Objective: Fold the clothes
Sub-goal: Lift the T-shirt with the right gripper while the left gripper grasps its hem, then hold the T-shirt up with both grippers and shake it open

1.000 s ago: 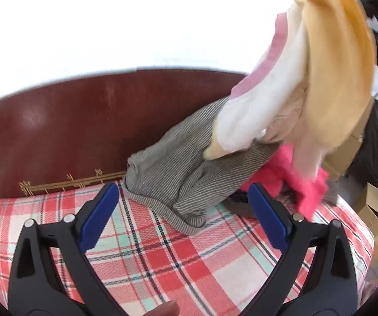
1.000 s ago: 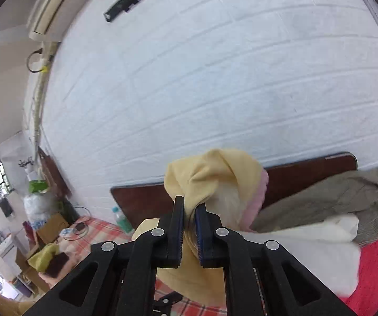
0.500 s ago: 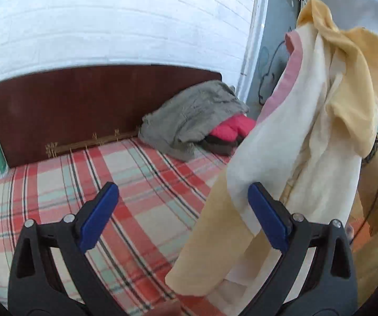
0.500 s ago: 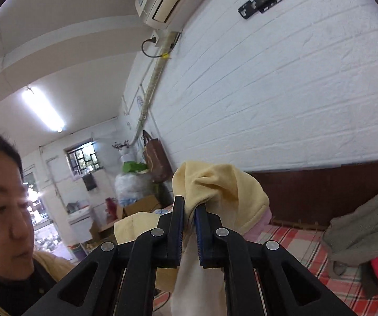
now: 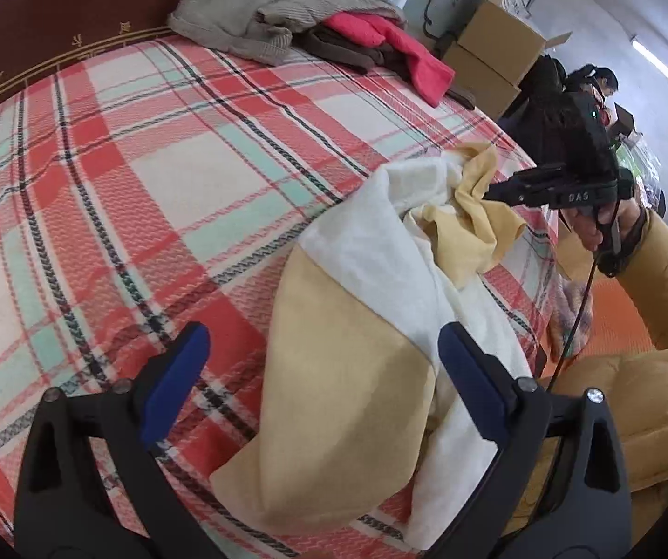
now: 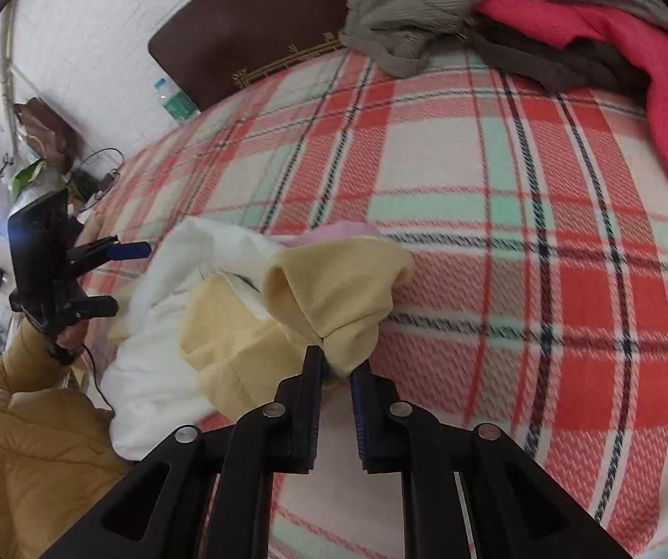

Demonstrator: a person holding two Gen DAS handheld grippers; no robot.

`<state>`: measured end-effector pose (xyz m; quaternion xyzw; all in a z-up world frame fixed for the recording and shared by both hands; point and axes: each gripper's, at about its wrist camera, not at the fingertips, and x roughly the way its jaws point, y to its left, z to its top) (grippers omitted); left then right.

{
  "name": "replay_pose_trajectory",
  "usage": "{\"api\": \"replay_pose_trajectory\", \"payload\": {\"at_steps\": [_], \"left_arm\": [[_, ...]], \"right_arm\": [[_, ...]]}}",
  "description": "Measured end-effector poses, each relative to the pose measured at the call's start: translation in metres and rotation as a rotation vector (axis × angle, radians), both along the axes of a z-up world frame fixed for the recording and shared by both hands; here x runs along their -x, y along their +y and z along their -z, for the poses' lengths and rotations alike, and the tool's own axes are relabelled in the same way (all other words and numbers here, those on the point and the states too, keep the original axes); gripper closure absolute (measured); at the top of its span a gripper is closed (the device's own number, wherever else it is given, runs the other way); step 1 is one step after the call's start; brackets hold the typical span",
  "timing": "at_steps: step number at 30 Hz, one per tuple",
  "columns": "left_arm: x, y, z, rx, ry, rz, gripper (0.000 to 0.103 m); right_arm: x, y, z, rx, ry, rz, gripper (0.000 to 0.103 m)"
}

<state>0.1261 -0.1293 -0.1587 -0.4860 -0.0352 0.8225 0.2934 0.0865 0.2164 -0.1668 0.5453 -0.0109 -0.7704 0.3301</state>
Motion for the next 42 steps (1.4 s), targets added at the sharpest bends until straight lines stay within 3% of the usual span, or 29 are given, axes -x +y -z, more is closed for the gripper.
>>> {"api": "replay_pose_trajectory", "payload": {"at_steps": [3,4,5,7,9,10,12,14,15,17,21,25,28,30,32,34,36,39,40,41,42], "left_arm": [[0.012,0.006,0.015,-0.026,-0.079,0.037,0.004],[0.012,0.007,0.016,-0.033,-0.081,0.041,0.004],[0.011,0.008,0.017,-0.04,-0.083,0.045,0.004],[0.012,0.011,0.017,-0.056,-0.093,0.06,0.009],[0.009,0.016,0.016,-0.033,-0.098,0.074,0.037],[0.008,0.018,0.016,-0.016,-0.104,0.079,0.044],[0.004,0.02,0.014,0.014,-0.095,0.069,0.072],[-0.001,0.016,0.005,0.005,-0.066,0.044,0.088],[-0.004,0.013,0.0,0.001,-0.049,0.028,0.096],[-0.008,0.001,-0.021,0.0,0.025,-0.041,0.097],[-0.022,-0.051,-0.083,-0.136,0.185,-0.195,0.097],[-0.047,-0.099,-0.143,-0.202,0.354,-0.289,0.097],[-0.061,-0.115,-0.163,-0.15,0.46,-0.329,0.097],[-0.06,-0.115,-0.143,-0.086,0.412,-0.324,0.097],[-0.059,-0.115,-0.122,-0.018,0.36,-0.317,0.097],[-0.058,-0.102,-0.075,0.114,0.244,-0.285,0.097],[-0.064,-0.098,-0.034,0.159,0.126,-0.26,0.097],[-0.075,-0.103,-0.018,0.129,0.083,-0.266,0.093],[-0.078,-0.104,-0.013,0.117,0.072,-0.269,0.089],[-0.081,-0.109,-0.02,0.091,0.09,-0.28,0.074],[-0.083,-0.112,-0.027,0.063,0.109,-0.293,0.048]], "right_arm": [[0.004,0.008,-0.026,0.076,0.03,0.048,0.046],[0.008,0.009,-0.031,0.107,0.044,0.066,0.027],[0.011,0.01,-0.035,0.134,0.056,0.084,0.018],[0.019,0.005,-0.034,0.152,0.054,0.104,0.018],[0.028,-0.005,-0.028,0.145,0.035,0.101,0.018],[0.03,-0.013,-0.023,0.141,0.028,0.094,0.018],[0.031,-0.029,-0.014,0.11,0.029,0.063,0.032],[0.028,-0.041,-0.012,0.085,0.048,0.029,0.087],[0.024,-0.045,-0.015,0.079,0.069,0.012,0.089],[0.019,-0.051,-0.032,0.104,0.124,-0.015,0.09],[0.004,-0.057,-0.091,0.193,0.28,-0.098,0.09],[-0.001,-0.064,-0.144,0.242,0.461,-0.161,0.09],[0.017,-0.074,-0.15,0.21,0.525,-0.156,0.087],[0.035,-0.088,-0.135,0.111,0.508,-0.145,0.083],[0.045,-0.099,-0.104,0.052,0.426,-0.176,0.083],[0.052,-0.108,-0.071,-0.006,0.337,-0.206,0.085],[0.052,-0.113,-0.04,-0.064,0.265,-0.237,0.085],[0.052,-0.12,-0.026,-0.09,0.224,-0.269,0.075],[0.053,-0.123,-0.028,-0.085,0.238,-0.269,0.068],[0.056,-0.125,-0.032,-0.067,0.255,-0.263,0.054],[0.062,-0.131,-0.036,-0.044,0.275,-0.254,0.045]]}}
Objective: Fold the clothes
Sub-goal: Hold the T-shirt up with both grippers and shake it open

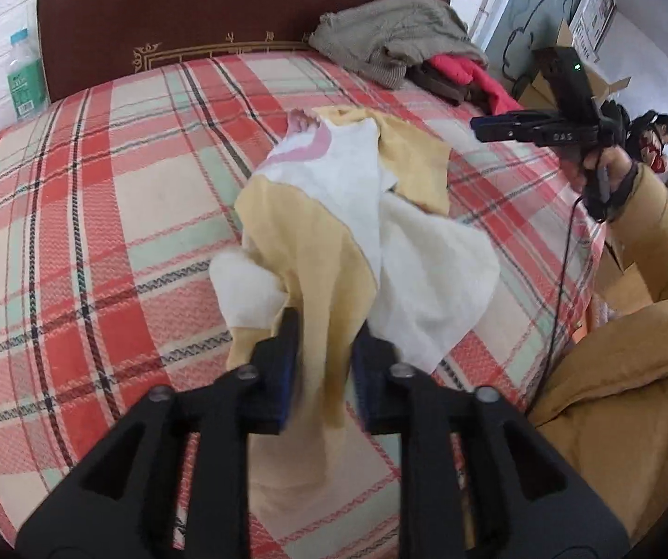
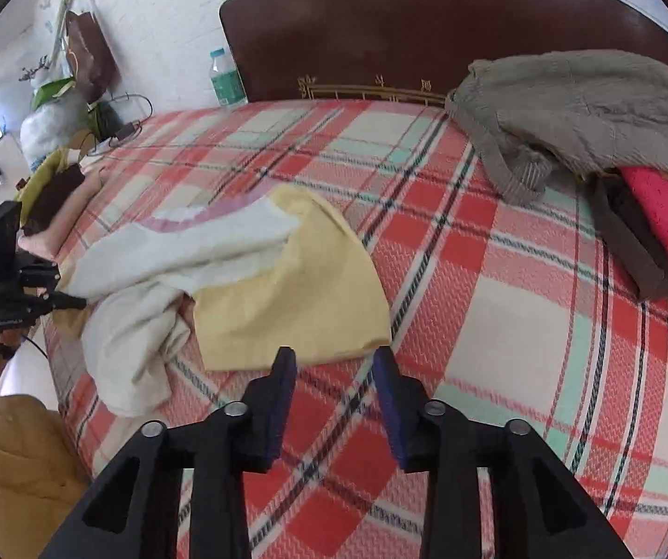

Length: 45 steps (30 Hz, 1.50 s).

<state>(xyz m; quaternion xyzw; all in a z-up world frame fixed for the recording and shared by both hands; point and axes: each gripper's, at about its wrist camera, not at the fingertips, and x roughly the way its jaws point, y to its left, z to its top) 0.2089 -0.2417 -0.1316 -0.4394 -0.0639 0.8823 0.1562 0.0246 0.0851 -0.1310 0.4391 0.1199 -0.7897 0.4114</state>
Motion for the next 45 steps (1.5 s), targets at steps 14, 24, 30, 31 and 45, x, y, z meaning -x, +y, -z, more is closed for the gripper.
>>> {"api": "replay_pose_trajectory", "payload": {"at_steps": [14,24,30,31,45], "left_arm": [[0.062,0.005,0.027,-0.049,-0.157,-0.04,0.072],[0.031,-0.021,-0.05,-0.128,0.094,-0.121,0.089],[-0.014,-0.013,-0.129,-0.103,0.333,-0.092,0.089],[-0.022,-0.01,-0.141,-0.092,0.368,-0.088,0.089],[-0.073,0.017,-0.153,-0.001,0.376,-0.007,0.089]], "right_arm": [[0.07,-0.136,0.054,-0.056,-0.089,-0.102,0.051],[0.006,-0.061,-0.049,0.192,0.088,-0.086,0.097],[-0.068,-0.003,-0.149,0.364,0.324,-0.058,0.098],[-0.079,0.004,-0.162,0.383,0.355,-0.054,0.098],[-0.146,0.012,-0.155,0.379,0.331,-0.149,0.044]]}}
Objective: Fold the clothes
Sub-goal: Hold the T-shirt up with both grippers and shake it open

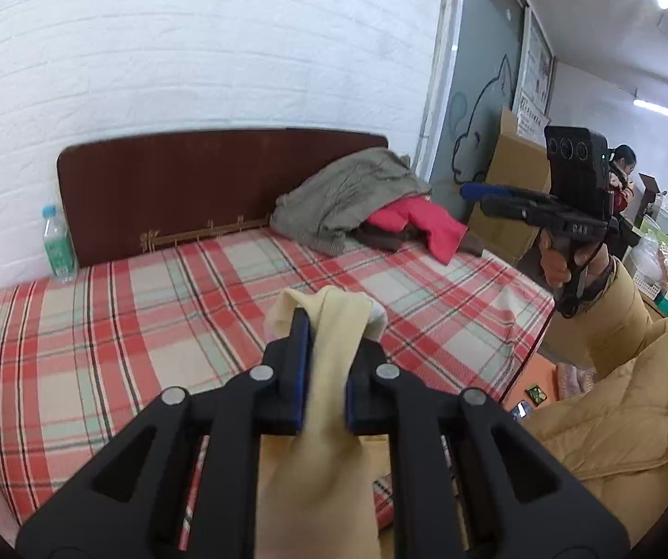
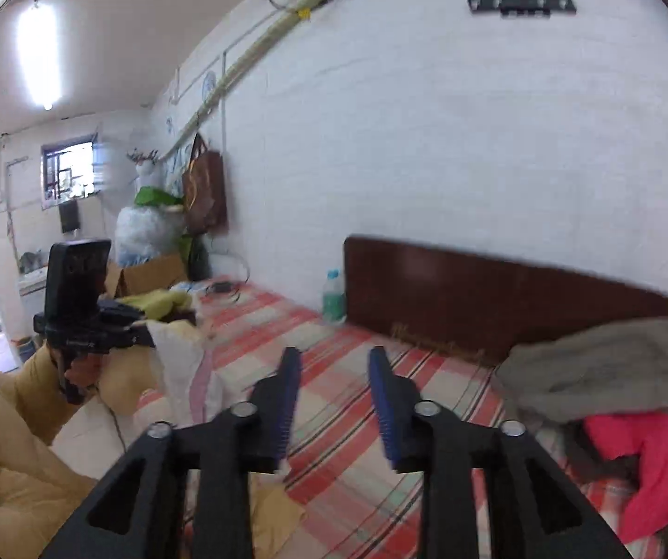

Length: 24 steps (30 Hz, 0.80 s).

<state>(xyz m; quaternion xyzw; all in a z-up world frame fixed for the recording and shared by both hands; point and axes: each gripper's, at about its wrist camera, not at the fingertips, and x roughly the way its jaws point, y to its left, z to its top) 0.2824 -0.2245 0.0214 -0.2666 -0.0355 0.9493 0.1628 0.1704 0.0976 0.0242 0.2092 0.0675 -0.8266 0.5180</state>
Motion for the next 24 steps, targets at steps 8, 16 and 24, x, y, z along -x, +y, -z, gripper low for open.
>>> {"api": "replay_pose_trajectory", "payload": {"at_steps": [8,16,24], "left_arm": [[-0.018,-0.034,0.02,-0.029,-0.051,-0.12,0.089],[-0.021,-0.048,0.048,-0.013,-0.127,-0.18,0.089],[-0.028,-0.056,0.043,-0.053,-0.076,-0.186,0.089]], "right_arm": [[-0.01,-0.105,0.169,-0.272,-0.3,-0.239,0.038],[-0.021,-0.139,0.195,-0.24,-0.33,-0.32,0.092],[-0.018,-0.076,0.103,-0.048,-0.179,-0.193,0.098]]}}
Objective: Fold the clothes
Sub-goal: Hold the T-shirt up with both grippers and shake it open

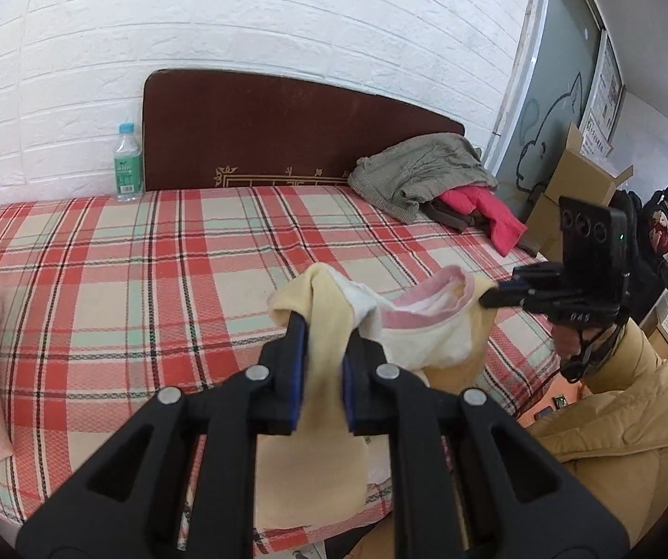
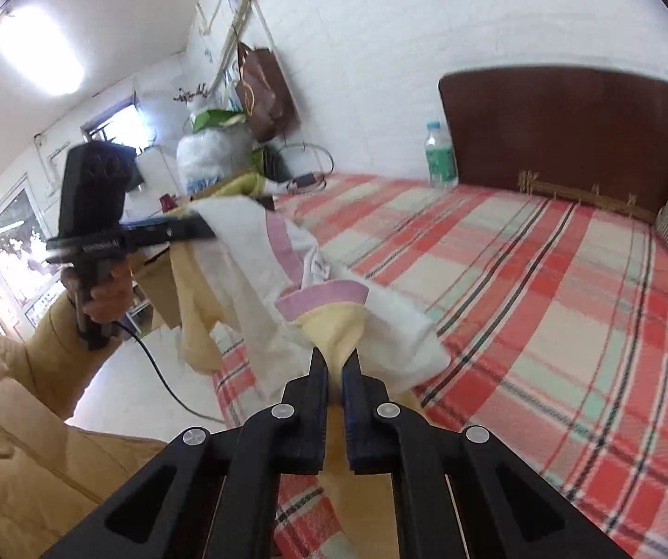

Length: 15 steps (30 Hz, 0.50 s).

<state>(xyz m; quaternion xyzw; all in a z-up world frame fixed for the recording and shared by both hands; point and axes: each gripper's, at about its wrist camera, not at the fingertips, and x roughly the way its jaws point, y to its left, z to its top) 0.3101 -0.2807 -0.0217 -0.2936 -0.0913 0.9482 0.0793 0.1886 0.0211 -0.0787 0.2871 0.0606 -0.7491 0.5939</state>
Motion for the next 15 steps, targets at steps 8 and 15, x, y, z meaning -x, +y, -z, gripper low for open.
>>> {"api": "replay_pose_trajectory", "payload": {"at_steps": [8,15], "left_arm": [[0.008,0.027,0.012,0.066,-0.019,0.08,0.058],[0.031,0.056,0.067,0.053,-0.184,0.197,0.049]], "right_arm": [[-0.008,0.039,-0.078,0.084,0.222,0.149,0.098],[-0.017,0.044,-0.101,0.105,0.264,0.169,0.098]]}}
